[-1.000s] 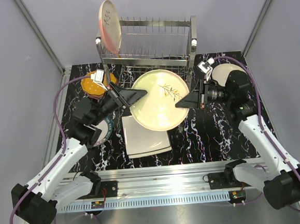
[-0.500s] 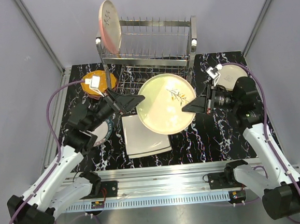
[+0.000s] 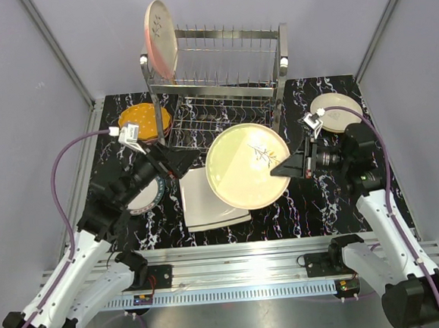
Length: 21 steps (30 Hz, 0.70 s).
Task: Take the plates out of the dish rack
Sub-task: Pass the plate from the left arm to the right
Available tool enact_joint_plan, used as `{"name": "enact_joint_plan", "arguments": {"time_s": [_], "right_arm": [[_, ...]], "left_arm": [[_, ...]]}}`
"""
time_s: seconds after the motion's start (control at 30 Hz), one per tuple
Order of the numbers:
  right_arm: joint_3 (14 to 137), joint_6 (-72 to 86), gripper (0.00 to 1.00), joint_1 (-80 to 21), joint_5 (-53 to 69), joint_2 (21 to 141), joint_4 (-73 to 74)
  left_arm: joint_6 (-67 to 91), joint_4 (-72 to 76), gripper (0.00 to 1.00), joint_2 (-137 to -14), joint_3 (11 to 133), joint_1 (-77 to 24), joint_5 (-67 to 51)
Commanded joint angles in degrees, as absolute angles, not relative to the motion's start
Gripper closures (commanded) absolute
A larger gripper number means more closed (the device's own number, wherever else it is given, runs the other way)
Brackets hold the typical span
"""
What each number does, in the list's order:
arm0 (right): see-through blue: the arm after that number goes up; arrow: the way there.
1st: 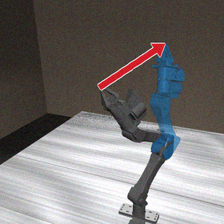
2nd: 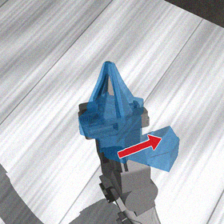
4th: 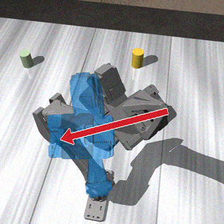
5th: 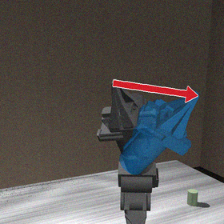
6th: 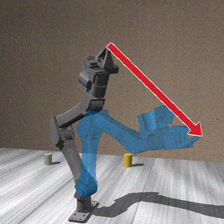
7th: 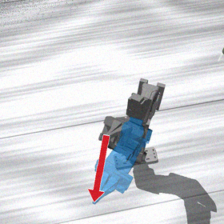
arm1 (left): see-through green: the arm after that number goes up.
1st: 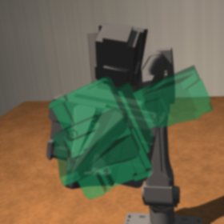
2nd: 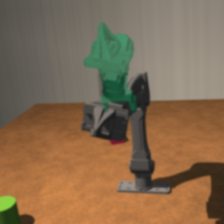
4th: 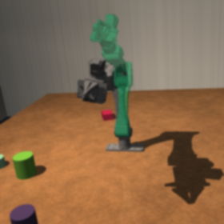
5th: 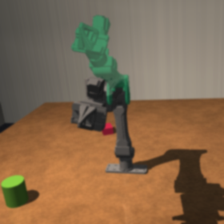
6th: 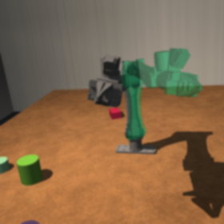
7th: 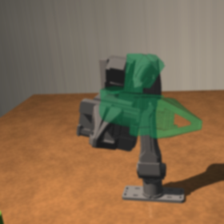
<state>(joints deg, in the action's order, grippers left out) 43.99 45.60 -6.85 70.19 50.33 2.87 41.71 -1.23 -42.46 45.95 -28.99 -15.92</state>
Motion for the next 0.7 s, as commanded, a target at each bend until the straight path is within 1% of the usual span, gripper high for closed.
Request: {"name": "enact_joint_plan", "arguments": {"time_s": [0.0,0.17,0.47,0.63,0.67], "right_arm": [[44.83,47.90,1.00,-5.98,74.09,48.08,-2.02],[43.86,47.64,1.00,-5.10,74.88,47.55,-0.09],[44.12,40.70,1.00,-2.99,76.37,46.32,12.90],[42.80,39.03,1.00,1.48,77.78,45.70,16.42],[43.06,37.98,1.00,2.10,77.78,45.79,20.00]], "left_arm": [[35.60,-5.44,0.01,-39.73,48.95,-28.74,-11.17],[29.28,-11.41,0.01,-36.92,50.10,-28.74,-6.08],[19.26,-20.11,0.01,-30.60,50.54,-28.83,3.59],[15.03,-23.72,0.01,-27.25,49.57,-28.83,8.34],[14.42,-23.99,0.01,-26.64,49.31,-28.83,9.65]]}}
